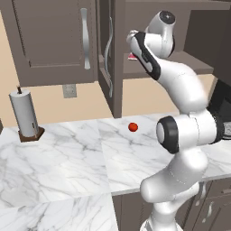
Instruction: Pick the honey bottle and bar from the counter and place them in the cabinets closest to them.
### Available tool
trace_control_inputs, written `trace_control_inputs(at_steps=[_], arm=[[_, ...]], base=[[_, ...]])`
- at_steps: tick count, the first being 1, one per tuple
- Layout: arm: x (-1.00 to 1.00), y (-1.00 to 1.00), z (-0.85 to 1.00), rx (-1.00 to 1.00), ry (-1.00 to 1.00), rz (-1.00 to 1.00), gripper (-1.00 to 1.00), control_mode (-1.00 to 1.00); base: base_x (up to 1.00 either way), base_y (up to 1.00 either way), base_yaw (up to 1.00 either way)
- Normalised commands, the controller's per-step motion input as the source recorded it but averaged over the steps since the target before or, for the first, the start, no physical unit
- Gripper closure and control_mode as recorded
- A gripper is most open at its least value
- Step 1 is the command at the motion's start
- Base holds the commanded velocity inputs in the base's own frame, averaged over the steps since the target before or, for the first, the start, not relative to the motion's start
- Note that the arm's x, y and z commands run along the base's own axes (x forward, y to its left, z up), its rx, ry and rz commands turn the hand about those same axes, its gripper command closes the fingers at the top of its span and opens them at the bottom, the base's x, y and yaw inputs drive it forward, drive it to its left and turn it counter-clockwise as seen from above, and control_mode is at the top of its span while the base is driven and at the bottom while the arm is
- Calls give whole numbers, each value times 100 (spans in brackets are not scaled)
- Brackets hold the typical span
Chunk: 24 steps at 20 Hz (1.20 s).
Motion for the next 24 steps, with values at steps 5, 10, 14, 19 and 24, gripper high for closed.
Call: trace_control_inputs(at_steps=[5, 10, 14, 19, 24], arm=[[-100, -15, 1, 0, -14, 5, -100, -100], [-100, -11, 0, 1, -29, 0, -100, -100], [-88, -11, 10, 5, -33, 0, -100, -100], [-76, -17, 12, 9, -33, 0, -100, -100], [-71, -12, 11, 8, -34, 0, -100, -100]], base=[[0, 0, 0], [0, 0, 0], [0, 0, 0], [0, 0, 0], [0, 0, 0]])
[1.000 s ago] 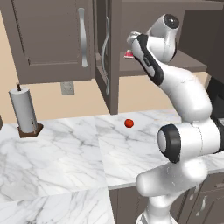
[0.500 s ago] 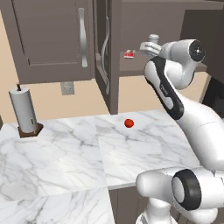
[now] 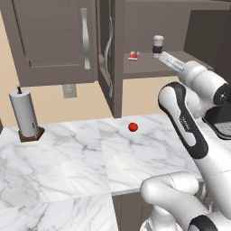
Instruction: Pick the honey bottle and bar from the counter and place them in the cabinets closest to them.
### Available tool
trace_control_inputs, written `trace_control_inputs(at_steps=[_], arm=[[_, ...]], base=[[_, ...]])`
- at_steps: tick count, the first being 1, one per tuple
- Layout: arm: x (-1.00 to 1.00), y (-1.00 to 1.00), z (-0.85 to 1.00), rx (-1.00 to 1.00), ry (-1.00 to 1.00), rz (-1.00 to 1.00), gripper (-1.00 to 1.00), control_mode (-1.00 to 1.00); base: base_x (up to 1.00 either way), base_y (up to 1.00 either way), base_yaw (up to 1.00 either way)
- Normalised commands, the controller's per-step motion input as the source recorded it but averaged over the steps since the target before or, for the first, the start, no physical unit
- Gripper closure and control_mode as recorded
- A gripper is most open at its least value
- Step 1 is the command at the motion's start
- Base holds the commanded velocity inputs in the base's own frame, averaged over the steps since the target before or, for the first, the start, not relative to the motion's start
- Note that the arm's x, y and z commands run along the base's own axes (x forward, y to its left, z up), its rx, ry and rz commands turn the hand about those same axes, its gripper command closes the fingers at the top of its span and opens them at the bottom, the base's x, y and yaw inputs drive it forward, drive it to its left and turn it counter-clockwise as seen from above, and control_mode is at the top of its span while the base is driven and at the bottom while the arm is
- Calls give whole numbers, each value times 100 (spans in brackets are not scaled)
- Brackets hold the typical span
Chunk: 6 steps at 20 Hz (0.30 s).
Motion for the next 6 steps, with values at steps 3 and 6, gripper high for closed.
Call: trace_control_inputs(at_steps=[3, 6], arm=[[-67, -10, 18, 8, -38, 0, -100, -100], [-22, 3, 4, -1, -12, 2, -100, -100]], base=[[0, 0, 0], [0, 0, 0]])
